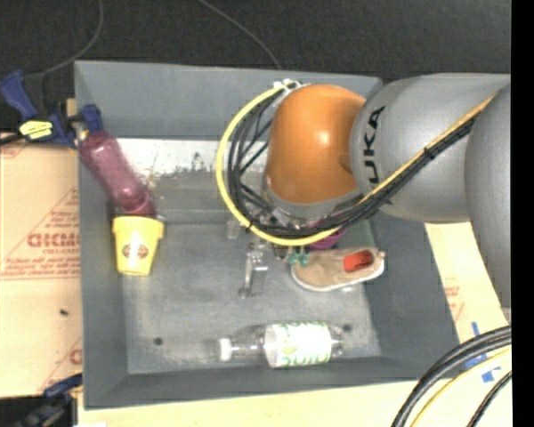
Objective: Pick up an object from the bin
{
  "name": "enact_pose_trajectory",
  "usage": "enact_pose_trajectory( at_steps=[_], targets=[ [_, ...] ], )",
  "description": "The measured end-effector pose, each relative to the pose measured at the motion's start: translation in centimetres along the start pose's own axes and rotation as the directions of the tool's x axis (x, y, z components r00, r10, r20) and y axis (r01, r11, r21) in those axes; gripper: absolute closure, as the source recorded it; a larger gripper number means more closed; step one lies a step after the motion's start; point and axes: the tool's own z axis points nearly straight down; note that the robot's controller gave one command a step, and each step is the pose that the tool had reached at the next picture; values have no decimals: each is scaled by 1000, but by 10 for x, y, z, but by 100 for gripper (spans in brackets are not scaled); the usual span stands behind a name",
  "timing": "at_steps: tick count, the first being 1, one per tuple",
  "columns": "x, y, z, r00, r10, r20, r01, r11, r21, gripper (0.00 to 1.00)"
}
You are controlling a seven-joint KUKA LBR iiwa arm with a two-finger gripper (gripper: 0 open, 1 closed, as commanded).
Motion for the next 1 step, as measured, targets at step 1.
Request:
enact_pose_trajectory(
  at_steps=[1],
  targets=[
    [-2, 0, -5, 1000, 4, 8, -4, 1000, -1, 0]
  ],
)
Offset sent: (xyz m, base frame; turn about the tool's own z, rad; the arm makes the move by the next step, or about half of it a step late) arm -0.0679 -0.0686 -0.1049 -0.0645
